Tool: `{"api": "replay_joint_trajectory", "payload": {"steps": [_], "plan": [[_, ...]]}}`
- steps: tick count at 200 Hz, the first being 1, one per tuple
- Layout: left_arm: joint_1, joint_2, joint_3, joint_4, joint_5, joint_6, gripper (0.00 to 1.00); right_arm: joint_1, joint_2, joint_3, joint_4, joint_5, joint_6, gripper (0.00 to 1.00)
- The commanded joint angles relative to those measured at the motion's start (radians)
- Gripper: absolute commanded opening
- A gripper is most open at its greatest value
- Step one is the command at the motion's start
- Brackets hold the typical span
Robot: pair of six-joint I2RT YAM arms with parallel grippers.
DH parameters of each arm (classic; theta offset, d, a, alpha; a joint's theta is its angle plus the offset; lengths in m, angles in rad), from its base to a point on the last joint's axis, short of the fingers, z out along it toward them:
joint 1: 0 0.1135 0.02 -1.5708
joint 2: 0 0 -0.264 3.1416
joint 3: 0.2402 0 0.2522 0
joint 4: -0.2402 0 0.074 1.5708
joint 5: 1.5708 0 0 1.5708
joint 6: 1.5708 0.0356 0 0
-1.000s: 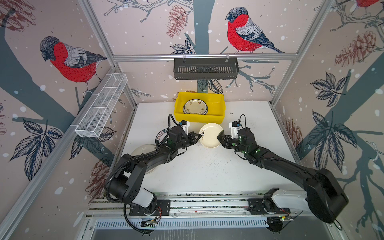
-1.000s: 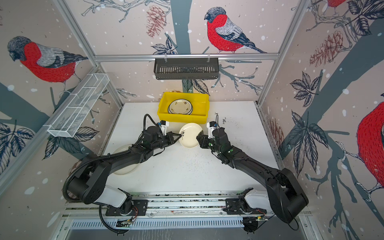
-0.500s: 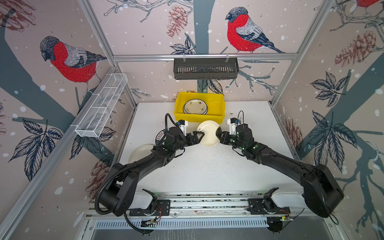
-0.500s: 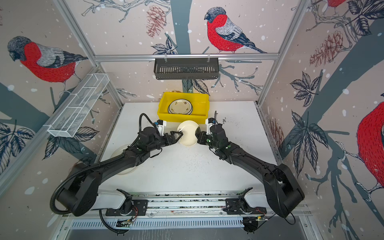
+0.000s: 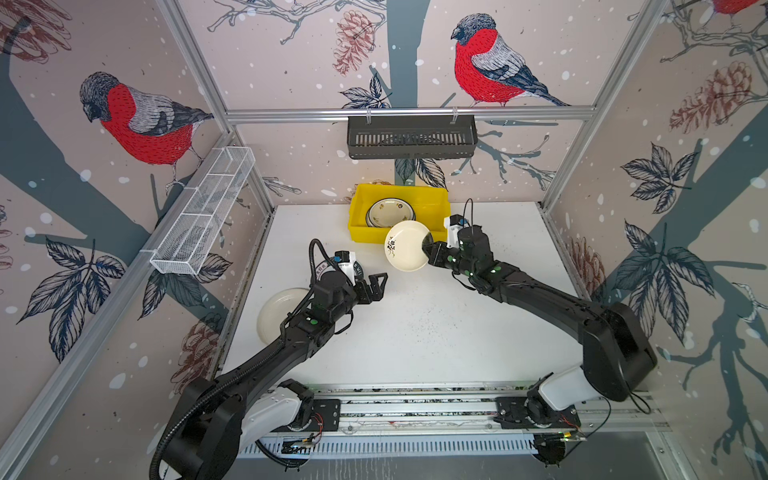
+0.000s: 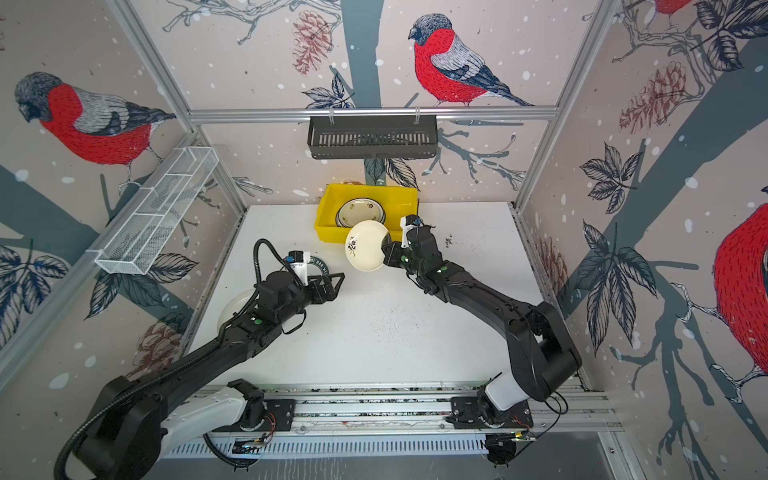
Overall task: Place the plates into the plastic bin on the countertop
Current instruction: 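Carry the plate toward the bin with the right gripper while the left gripper opens, then lower the plate into the yellow bin and open the right gripper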
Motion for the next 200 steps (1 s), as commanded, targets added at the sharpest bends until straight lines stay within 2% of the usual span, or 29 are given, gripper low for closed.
{"api": "replay_joint_trajectory", "payload": {"steps": [1, 20, 38, 73, 107, 122, 149, 200], "plan": [[0.004, -0.034, -0.048, 0.031, -0.101, 0.071, 0.97, -0.007, 0.08, 0.107, -0.035, 0.055, -0.043, 0.0], [0.006, -0.055, -0.11, 0.087, -0.13, 0.078, 0.97, -0.007, 0.172, 0.233, -0.103, 0.095, -0.069, 0.0], [0.006, -0.051, -0.15, 0.134, -0.126, 0.088, 0.97, -0.014, 0.242, 0.307, -0.092, 0.093, -0.068, 0.0], [0.006, -0.017, -0.153, 0.133, -0.099, 0.092, 0.97, -0.048, 0.406, 0.483, -0.101, 0.086, -0.046, 0.0], [0.006, -0.019, -0.172, 0.169, -0.073, 0.093, 0.98, -0.086, 0.564, 0.63, -0.071, 0.003, 0.015, 0.0], [0.006, -0.032, -0.166, 0.138, -0.098, 0.101, 0.98, -0.095, 0.62, 0.679, -0.021, -0.022, 0.03, 0.0], [0.006, -0.073, -0.18, 0.135, -0.121, 0.111, 0.97, -0.109, 0.743, 0.818, -0.041, -0.036, 0.065, 0.0], [0.006, -0.082, -0.175, 0.118, -0.151, 0.134, 0.98, -0.124, 0.845, 0.912, -0.026, -0.036, 0.098, 0.0]]}}
